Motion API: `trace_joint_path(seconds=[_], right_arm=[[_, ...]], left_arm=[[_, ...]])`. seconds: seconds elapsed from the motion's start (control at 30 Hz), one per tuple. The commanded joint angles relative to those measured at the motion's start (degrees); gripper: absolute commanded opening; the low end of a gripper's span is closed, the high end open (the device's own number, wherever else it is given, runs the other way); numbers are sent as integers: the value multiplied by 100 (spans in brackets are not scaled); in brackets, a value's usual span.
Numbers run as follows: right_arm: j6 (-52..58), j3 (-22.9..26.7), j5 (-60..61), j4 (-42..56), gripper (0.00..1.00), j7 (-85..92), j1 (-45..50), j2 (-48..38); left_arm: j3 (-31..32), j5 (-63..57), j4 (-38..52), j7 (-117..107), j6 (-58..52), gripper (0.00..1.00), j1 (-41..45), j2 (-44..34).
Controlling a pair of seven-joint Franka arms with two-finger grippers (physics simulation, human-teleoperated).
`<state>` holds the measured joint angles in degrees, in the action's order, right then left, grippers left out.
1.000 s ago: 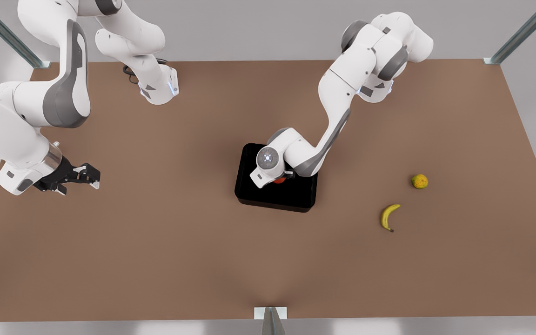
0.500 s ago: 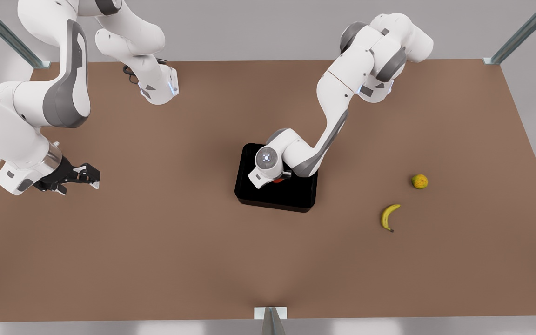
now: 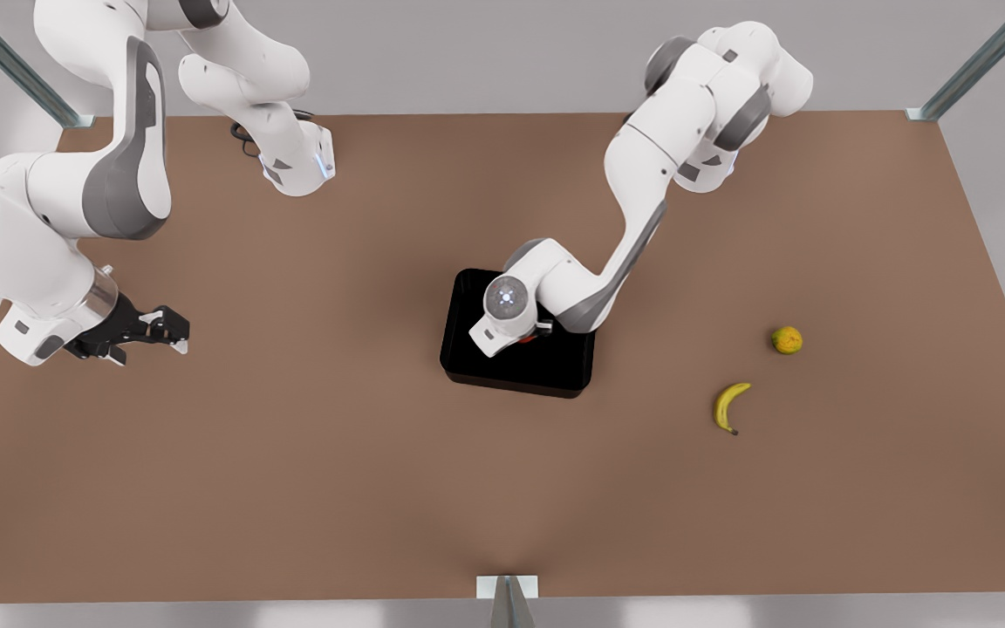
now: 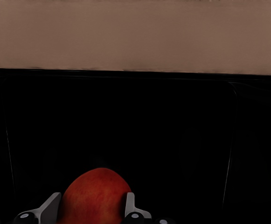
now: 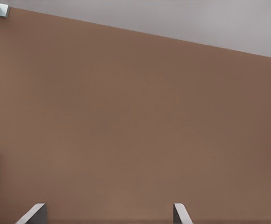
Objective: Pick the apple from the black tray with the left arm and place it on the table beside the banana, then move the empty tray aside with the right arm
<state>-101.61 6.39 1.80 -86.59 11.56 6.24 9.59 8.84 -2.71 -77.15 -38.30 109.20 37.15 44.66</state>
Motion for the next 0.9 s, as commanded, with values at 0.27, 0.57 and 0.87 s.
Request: trace_joint_path(seconds=[0.27,0.57,0.87], right_arm=[[1,2,5,2,100,13,0,-1],[-8,-7,5,2,100,13,0,-1],[-79,-121,-47,2,100,-4,703,271]], left_arm=[[618,69,191,446,-1146,68,-858,-370],[829,7,235,745,-1832,68,-1404,-731],[829,-388,226,1228,-2421,67,-1852,-819]])
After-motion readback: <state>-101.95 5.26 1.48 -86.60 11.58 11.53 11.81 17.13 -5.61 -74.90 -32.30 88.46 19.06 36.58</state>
